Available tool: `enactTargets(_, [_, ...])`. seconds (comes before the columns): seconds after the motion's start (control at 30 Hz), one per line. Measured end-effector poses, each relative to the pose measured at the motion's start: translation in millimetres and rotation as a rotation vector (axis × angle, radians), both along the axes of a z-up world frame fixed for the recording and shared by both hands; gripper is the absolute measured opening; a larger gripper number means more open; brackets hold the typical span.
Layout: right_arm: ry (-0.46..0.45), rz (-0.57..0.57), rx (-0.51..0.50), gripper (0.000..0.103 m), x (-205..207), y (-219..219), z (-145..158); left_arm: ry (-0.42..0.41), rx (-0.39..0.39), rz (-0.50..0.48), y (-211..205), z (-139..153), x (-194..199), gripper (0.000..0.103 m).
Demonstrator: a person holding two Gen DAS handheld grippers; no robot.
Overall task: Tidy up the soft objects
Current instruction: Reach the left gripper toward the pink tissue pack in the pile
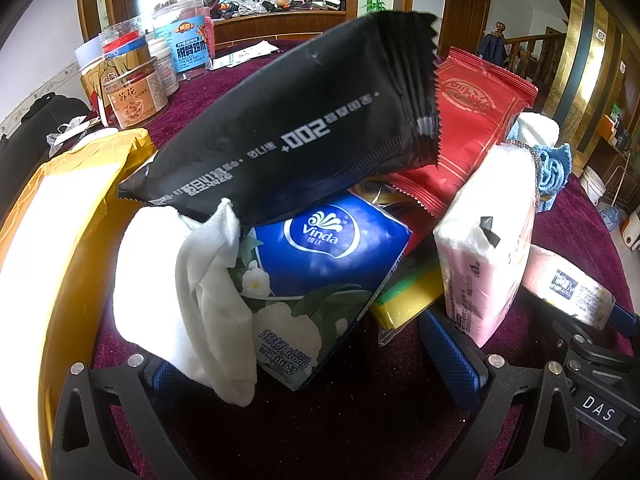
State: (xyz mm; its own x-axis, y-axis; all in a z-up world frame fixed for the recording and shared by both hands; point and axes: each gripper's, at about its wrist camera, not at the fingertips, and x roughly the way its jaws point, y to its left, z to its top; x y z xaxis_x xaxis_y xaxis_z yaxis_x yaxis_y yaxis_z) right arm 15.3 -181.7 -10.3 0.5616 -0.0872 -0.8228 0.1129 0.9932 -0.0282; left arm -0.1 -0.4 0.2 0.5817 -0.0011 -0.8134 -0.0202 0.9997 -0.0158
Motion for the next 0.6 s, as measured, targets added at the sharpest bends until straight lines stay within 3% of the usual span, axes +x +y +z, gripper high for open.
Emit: enactTargets(0.6, [-0.003,-0.015,0.0,0.103,-0.3,0.4,0.5,0.0,-0.001,-0.001,0.7,-1.2,-0.4,0.103])
